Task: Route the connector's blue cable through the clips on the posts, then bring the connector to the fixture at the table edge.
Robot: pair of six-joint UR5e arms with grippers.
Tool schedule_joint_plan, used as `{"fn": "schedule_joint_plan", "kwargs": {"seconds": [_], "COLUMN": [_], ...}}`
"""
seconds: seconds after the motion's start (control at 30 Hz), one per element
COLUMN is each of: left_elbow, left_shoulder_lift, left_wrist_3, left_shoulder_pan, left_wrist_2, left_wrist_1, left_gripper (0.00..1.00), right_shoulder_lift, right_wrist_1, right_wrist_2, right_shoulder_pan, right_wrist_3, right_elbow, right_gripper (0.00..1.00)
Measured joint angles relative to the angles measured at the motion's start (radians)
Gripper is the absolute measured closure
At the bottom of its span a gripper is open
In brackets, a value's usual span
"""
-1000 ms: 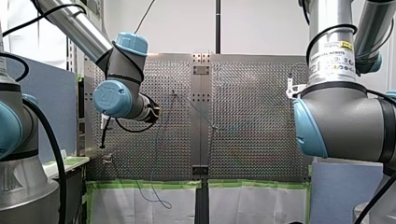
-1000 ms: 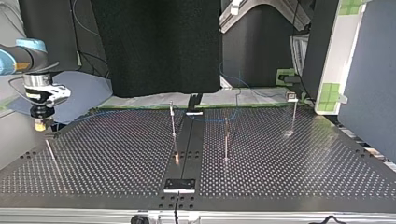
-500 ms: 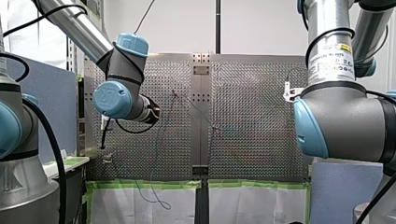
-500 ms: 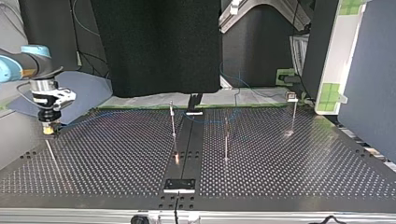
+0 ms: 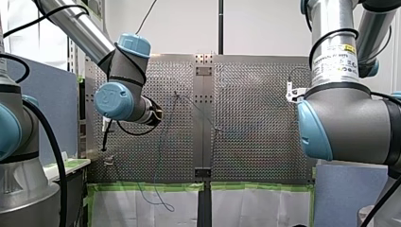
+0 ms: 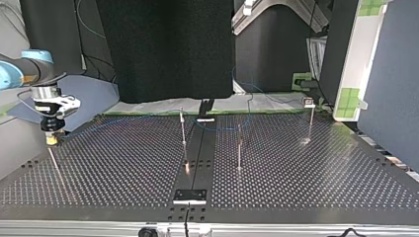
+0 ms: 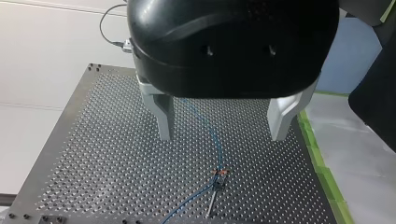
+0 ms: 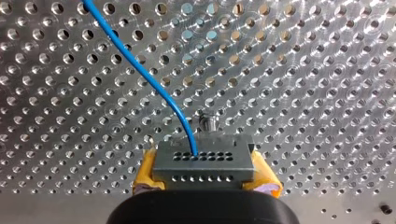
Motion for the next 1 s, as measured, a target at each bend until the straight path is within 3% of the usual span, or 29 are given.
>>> {"fn": "schedule_joint_plan", "kwargs": {"seconds": [0.2,0.53,1.0], "left_elbow": [0.007,0.009,0.009], "left_shoulder_lift": [-0.027,-0.031,-0.029], "left_wrist_3": [-0.001,-0.011,-0.059], "left_shoulder_pan": [-0.012,-0.031,-0.051], "left_wrist_2": [-0.031,-0.058,-0.060], "left_wrist_1": [-0.008,-0.015,-0.021], "left_gripper": [0.00,0.00,0.00], "right_shoulder_lift": [0.000,0.000,0.000], "right_wrist_1": [-0.004,-0.010,-0.010], "right_wrist_2": [-0.038,-0.074,-0.076], "right_shoulder_pan": [-0.013,-0.018,-0.021], "right_wrist_3": [-0.006,-0.007,-0.008], "right_elbow": [-0.001,-0.002,-0.003], "right_gripper": [0.89,0.89,0.89]}}
